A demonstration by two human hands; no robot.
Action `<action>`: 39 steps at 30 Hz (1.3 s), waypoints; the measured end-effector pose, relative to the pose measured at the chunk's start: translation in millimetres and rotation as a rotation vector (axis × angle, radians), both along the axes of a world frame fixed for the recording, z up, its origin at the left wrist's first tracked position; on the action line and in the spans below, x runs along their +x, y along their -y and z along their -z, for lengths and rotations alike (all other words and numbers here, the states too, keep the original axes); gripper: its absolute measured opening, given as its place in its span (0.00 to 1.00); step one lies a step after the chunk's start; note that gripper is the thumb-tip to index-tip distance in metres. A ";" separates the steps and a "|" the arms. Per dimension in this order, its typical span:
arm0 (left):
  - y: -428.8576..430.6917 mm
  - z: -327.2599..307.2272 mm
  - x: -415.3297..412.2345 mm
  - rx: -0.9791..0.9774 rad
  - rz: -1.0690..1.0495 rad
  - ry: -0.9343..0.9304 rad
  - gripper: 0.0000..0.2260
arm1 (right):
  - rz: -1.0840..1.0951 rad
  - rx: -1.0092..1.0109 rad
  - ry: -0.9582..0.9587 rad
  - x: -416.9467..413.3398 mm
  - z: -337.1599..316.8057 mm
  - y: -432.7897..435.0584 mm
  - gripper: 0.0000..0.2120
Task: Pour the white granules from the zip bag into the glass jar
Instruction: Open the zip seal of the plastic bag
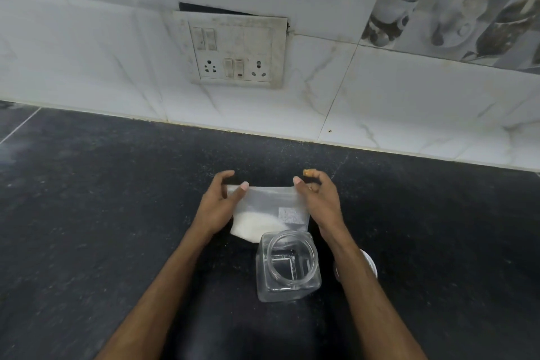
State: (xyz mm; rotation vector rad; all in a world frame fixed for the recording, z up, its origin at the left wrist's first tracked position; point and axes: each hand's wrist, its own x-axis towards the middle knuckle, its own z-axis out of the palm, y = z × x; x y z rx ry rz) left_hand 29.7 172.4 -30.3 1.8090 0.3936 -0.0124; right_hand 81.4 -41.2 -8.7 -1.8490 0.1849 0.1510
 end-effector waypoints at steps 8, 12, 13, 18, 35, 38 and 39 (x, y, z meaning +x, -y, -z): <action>-2.5 -24.7 -0.5 0.286 -0.114 -0.046 0.16 | -0.106 -0.200 0.108 0.0 -25.4 21.6 0.14; -3.7 -17.8 -0.2 0.354 0.052 -0.216 0.23 | -0.013 -0.309 -0.031 0.2 -9.2 30.3 0.16; -1.9 -17.8 0.6 0.338 0.068 -0.188 0.22 | -0.029 -0.280 -0.079 -1.2 -8.1 28.7 0.18; 4.1 -22.1 4.4 0.152 -0.003 0.098 0.07 | -0.026 -0.218 -0.041 -0.9 -5.8 18.0 0.19; 7.5 -91.0 -21.0 -0.218 -0.247 0.579 0.08 | -0.112 0.413 0.093 -15.1 -80.5 24.7 0.26; 4.6 -113.9 -28.6 -0.165 -0.244 0.680 0.09 | -0.148 0.370 0.184 -25.3 -110.1 28.7 0.24; 3.6 -122.2 -31.1 -0.142 -0.238 0.709 0.10 | -0.148 0.333 0.247 -29.3 -121.8 28.3 0.22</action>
